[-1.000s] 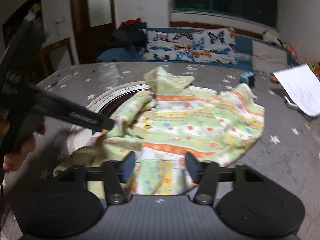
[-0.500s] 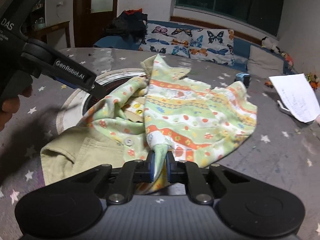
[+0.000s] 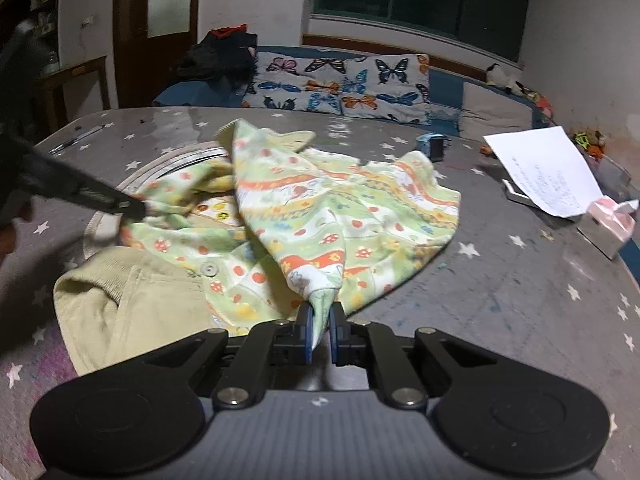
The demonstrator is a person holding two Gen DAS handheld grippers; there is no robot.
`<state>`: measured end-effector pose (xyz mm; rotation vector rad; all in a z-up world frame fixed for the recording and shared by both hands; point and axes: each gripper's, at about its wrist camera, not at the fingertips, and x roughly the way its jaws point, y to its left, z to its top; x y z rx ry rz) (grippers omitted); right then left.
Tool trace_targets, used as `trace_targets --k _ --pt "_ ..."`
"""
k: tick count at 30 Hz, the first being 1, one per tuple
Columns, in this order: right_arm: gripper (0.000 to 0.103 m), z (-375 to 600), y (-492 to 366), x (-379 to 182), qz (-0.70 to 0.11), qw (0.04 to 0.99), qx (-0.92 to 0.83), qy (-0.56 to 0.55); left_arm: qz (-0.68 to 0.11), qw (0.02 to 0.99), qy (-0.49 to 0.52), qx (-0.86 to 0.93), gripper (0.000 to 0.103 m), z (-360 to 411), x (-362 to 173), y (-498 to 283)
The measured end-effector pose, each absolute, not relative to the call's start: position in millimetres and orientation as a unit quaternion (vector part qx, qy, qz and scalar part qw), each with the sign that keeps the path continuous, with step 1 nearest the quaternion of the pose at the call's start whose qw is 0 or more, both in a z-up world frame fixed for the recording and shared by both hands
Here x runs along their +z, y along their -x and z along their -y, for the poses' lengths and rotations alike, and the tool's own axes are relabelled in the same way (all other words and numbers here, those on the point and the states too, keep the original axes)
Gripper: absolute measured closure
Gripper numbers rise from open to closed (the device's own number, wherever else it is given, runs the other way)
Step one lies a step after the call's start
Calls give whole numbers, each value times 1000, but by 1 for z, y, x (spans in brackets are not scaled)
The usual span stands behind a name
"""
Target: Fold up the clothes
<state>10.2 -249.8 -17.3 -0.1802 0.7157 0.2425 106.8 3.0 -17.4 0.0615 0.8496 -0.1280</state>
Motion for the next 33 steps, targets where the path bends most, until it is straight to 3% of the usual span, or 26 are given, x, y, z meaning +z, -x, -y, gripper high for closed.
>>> trace_targets --k 11,16,18,20,22,24,33 --pt "95 256 27 -19 -364 913 161 91 -412 911 12 -27 96 -42 -19 -1" --pt "87 243 42 -6 -350 909 195 116 -422 906 29 -21 92 -63 -15 18" --pt "78 238 43 4 -339 910 205 122 -416 909 24 -13 90 -68 -10 17" --pt "67 230 37 11 -329 911 215 128 -410 912 20 -6 85 -72 -4 16" --pt "64 219 27 17 -320 909 229 135 -398 917 18 0 67 -73 3 10" --pt "60 207 14 19 -315 907 241 141 -389 921 10 5 60 -72 8 2" --pt "46 145 -67 -12 -337 892 278 118 -392 920 3 14 53 -77 12 -57"
